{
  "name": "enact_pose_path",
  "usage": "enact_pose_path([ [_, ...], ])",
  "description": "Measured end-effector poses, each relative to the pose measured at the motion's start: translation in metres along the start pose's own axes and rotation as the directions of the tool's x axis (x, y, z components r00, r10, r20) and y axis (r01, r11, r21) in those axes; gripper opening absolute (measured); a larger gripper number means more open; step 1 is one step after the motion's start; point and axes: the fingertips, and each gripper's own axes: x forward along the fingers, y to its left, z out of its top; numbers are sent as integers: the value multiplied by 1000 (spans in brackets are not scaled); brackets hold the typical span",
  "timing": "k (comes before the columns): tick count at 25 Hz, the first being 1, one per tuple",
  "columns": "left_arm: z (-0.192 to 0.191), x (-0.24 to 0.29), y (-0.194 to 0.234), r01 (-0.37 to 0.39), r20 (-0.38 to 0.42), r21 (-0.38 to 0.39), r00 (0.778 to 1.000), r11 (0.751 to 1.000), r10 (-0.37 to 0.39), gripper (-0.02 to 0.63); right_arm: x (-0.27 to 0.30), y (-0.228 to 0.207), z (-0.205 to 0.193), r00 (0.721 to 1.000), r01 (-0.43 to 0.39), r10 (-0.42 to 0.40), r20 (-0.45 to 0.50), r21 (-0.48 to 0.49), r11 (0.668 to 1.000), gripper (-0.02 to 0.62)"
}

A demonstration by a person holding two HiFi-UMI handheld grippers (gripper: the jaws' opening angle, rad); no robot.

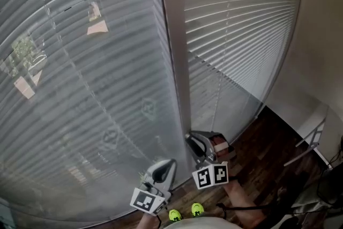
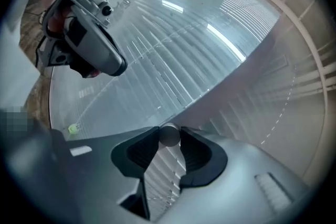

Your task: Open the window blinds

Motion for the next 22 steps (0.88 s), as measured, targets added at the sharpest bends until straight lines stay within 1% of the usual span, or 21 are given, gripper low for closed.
enact_pose_path([
  [4,2,-3,3,-2,10,2,1000,1000,2,-9,1,0,-2,1000,-6,6,-3,-9,1000,124],
  [15,9,-7,4,14,23,15,1000,1000,-14,-9,1,0,0,1000,-12,12,-10,47,999,121],
  [19,9,-6,4,24,21,13,999,1000,-24,-9,3,-1,-1,1000,-5,5,-9,77,997,121],
  [22,7,-6,5,28,15,9,999,1000,-28,-9,4,-2,-1,1000,-5,6,-4,128,992,121],
])
